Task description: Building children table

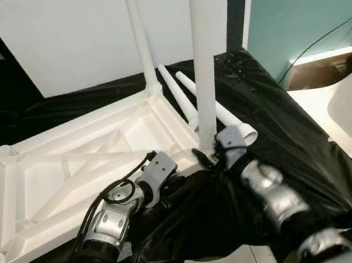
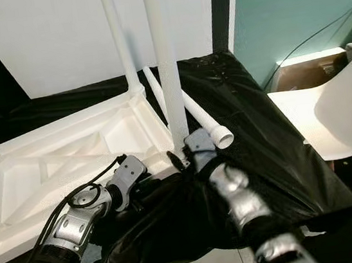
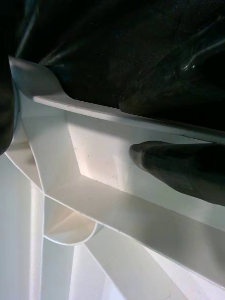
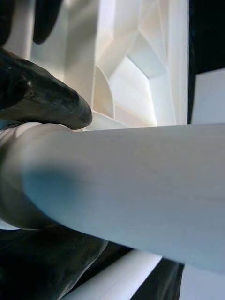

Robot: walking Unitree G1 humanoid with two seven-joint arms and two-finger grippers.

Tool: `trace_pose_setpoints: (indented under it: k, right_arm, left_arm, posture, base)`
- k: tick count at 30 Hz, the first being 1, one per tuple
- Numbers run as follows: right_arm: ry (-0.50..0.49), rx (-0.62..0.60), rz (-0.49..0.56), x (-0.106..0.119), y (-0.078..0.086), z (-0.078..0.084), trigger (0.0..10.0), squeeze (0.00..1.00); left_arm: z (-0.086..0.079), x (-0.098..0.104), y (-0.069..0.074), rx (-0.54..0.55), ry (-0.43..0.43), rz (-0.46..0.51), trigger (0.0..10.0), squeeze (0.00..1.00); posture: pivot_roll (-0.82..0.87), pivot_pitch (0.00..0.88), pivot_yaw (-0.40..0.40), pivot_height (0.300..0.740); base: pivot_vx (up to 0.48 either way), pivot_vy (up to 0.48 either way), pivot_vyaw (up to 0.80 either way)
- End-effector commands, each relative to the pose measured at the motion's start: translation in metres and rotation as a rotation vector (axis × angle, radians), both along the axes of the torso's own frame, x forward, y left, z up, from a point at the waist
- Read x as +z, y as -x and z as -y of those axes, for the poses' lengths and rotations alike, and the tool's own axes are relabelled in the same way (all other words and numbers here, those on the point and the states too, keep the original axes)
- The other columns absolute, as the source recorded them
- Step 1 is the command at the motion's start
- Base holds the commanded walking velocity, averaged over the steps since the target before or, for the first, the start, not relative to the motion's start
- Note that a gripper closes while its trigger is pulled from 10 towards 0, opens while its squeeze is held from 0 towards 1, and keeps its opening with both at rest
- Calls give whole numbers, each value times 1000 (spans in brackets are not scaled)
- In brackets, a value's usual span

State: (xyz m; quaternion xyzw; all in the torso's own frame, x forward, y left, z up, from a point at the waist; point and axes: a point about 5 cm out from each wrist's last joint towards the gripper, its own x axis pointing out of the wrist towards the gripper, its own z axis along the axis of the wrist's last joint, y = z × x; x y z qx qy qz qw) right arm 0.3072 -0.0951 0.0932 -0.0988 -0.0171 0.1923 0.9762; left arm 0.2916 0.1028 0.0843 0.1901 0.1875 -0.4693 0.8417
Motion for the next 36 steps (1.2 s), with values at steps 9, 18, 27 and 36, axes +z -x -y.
trace_pose_setpoints:
  k: [9, 18, 27, 36]
  right_arm:
    - [-168, -239, 20, 8, -9, 30, 4745, 0]
    - [-80, 92, 74, 21, -5, 8, 10000, 443]
    - [66, 359, 101, 46, -23, 22, 10000, 0]
    - [149, 550, -19, 40, -21, 30, 0, 0]
  left_arm:
    - [-5, -31, 20, -34, -62, -153, 10000, 0]
    - [-1, -30, 20, -46, -58, -152, 10000, 0]
    - [-1, -32, 21, -55, -63, -157, 10000, 0]
    - [0, -31, 21, -54, -61, -159, 10000, 0]
  posture:
    - [-36, 0, 46, 740]
    - [-39, 0, 50, 740]
    - [-45, 0, 54, 740]
    - [-39, 0, 51, 740]
  base:
    - [0, 0, 0]
    - [0, 0, 0]
    - [0, 0, 0]
    - [0, 0, 0]
